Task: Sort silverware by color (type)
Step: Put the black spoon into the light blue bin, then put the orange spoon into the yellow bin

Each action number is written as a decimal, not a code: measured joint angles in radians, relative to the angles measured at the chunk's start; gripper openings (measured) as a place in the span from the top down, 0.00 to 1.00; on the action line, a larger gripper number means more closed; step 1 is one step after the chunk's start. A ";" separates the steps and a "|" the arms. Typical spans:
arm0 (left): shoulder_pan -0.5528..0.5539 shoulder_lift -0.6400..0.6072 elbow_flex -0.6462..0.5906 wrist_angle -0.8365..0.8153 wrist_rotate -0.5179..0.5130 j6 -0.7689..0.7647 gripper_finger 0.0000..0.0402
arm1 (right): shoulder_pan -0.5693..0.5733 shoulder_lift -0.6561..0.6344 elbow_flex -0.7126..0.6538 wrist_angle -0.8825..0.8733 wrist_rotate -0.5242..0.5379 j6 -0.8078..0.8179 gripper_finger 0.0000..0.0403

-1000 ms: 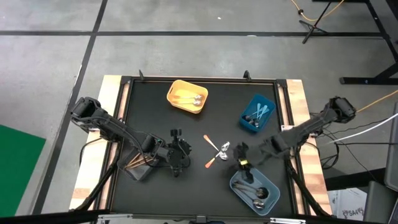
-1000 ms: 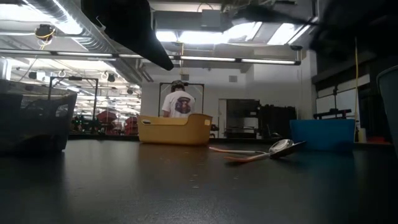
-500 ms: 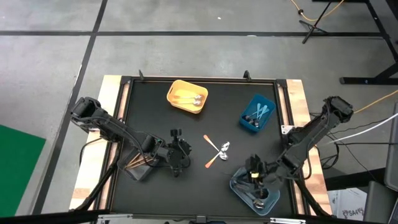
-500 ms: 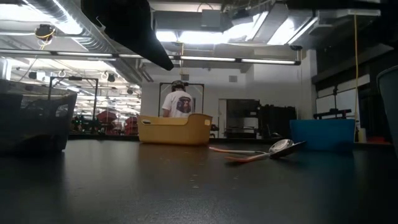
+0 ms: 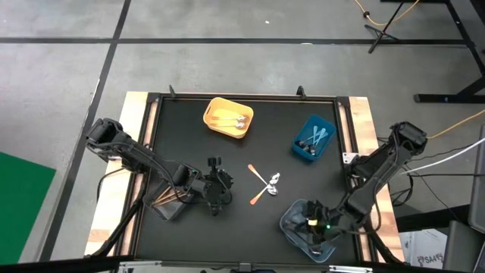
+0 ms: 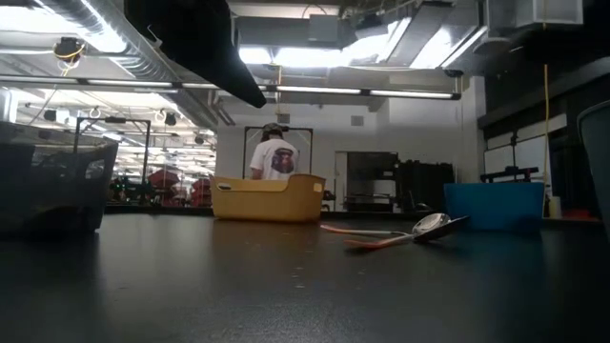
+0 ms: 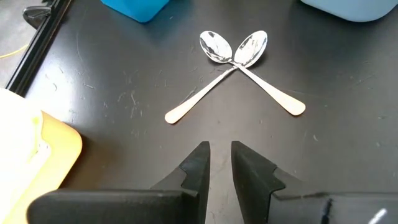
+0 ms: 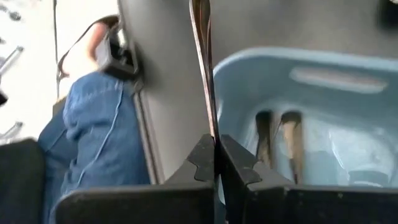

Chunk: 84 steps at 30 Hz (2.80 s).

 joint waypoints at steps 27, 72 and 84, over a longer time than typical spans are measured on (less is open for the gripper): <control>0.000 0.000 0.000 0.000 0.000 0.000 0.85 | 0.171 0.037 0.000 -0.207 0.082 0.220 1.00; 0.000 -0.001 0.000 0.000 -0.004 0.000 0.85 | 0.157 0.065 0.000 -0.206 -0.053 0.154 0.78; 0.000 -0.001 0.000 0.001 -0.004 0.000 0.85 | 0.028 -0.063 0.000 -0.205 -0.168 -0.057 0.78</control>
